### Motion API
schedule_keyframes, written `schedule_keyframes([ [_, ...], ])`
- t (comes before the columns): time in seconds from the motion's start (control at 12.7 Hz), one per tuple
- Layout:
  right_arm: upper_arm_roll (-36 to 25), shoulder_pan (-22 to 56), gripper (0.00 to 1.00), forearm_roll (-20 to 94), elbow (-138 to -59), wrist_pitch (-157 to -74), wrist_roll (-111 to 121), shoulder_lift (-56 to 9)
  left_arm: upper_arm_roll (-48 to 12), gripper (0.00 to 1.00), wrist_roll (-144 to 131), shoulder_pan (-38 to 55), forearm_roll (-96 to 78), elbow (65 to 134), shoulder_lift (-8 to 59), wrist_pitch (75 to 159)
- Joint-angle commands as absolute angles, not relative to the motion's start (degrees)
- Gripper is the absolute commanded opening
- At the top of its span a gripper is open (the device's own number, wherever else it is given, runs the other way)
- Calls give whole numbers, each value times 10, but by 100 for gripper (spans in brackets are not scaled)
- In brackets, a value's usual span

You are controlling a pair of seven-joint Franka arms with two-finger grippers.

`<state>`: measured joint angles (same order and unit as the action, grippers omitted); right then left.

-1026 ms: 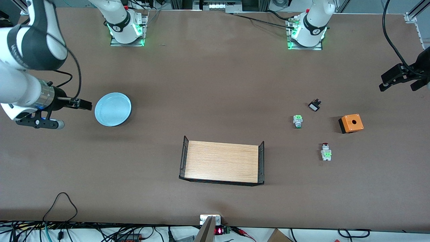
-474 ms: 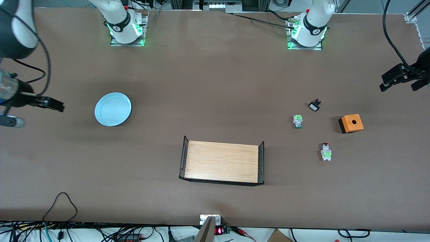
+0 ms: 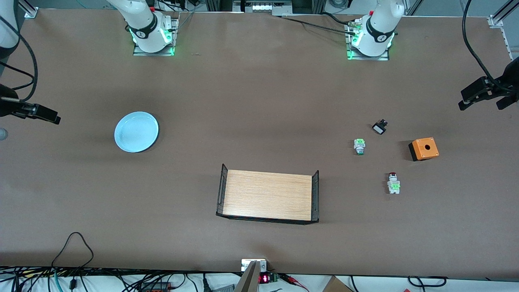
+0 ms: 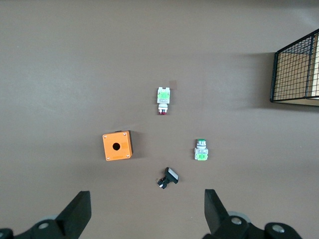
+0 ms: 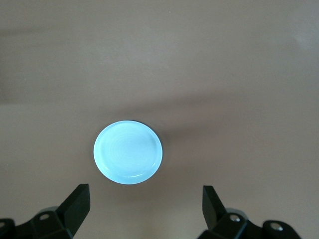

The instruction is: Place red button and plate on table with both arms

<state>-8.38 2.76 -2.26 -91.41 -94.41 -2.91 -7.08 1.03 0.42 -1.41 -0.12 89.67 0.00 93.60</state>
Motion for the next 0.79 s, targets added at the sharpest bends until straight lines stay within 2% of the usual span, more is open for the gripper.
schedule_keyframes([
  [0.0, -82, 41, 100, -17, -953, -962, -25, -35, 11, 100, -1, -13, -4, 874, 4, 927],
  [0.24, -83, 50, 100, -17, -940, -930, -23, -36, 12, 100, 0, -14, -4, 874, 4, 927],
  [0.71, -84, 50, 100, -23, -928, -928, -3, -37, 11, 100, 0, -13, -4, 873, 4, 927],
])
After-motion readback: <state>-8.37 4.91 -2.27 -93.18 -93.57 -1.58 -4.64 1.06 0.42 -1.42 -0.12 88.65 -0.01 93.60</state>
